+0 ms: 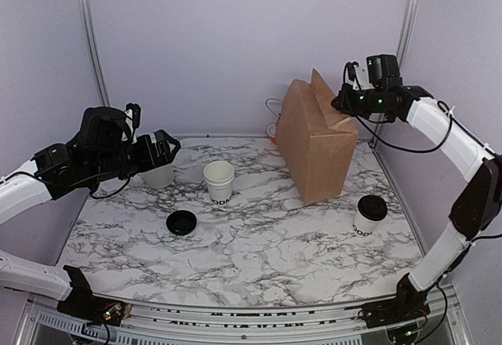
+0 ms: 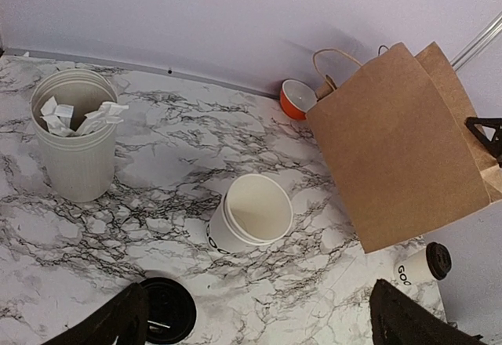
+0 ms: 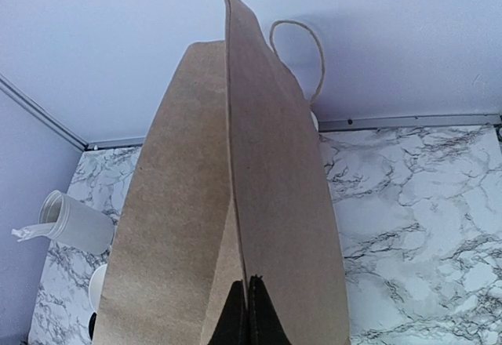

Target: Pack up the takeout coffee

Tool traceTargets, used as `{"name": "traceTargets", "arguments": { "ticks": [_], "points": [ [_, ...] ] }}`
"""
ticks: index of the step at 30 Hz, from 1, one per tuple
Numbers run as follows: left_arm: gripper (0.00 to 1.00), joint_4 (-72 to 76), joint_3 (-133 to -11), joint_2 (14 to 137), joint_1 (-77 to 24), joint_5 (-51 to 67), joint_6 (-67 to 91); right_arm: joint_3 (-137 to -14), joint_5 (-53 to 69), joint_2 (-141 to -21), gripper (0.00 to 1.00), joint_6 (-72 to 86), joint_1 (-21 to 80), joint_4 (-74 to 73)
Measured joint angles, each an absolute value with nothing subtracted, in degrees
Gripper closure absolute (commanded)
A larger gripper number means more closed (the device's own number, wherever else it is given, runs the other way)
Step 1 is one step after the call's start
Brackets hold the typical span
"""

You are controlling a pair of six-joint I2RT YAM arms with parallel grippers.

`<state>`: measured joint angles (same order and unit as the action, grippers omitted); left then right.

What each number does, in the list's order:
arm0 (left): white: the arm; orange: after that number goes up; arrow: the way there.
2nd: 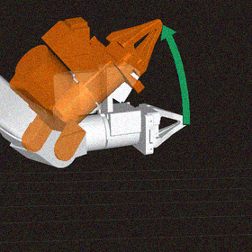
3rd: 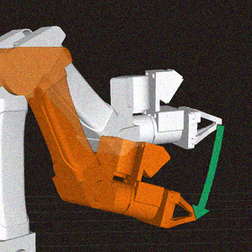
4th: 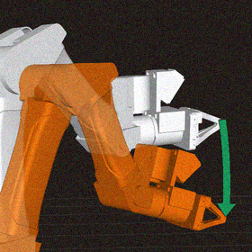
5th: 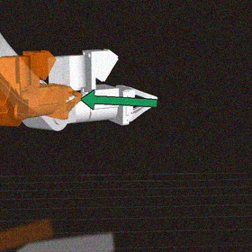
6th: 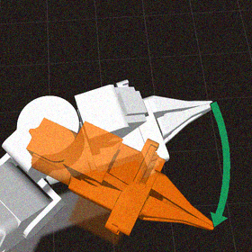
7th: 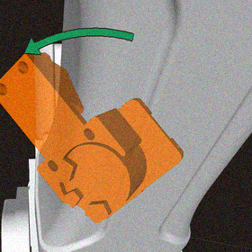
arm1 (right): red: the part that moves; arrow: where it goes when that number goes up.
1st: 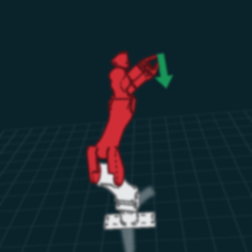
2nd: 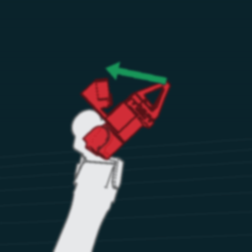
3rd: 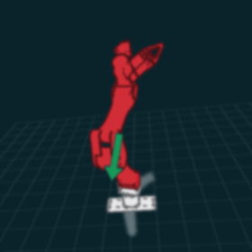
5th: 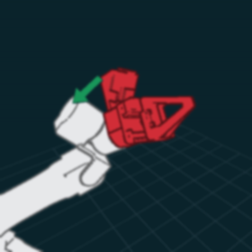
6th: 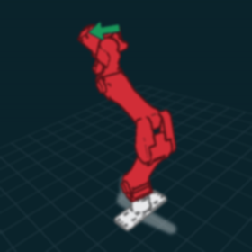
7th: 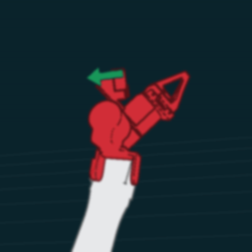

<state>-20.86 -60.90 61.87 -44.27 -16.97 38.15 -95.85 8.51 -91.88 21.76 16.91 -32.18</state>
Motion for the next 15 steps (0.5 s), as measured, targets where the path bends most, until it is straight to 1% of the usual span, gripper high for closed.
{"name": "traceTargets", "arguments": {
  "ticks": [3, 9, 15],
  "points": [
    [0.01, -20.9, -60.9, 61.9, -44.2, -16.9, 38.3, -96.2, 8.0, -91.9, 1.0, 20.6, 18.5, -33.2],
    [0.01, -20.9, -60.9, 61.9, -44.2, -16.5, 38.3, -97.7, 5.1, -91.9, 1.0, 15.5, 26.7, -35.5],
    [0.01, -20.8, -61.0, 63.1, -43.9, -15.5, 38.3, -101.1, 1.9, -92.4, 1.0, 10.9, 31.8, -40.1]
  ]
}}
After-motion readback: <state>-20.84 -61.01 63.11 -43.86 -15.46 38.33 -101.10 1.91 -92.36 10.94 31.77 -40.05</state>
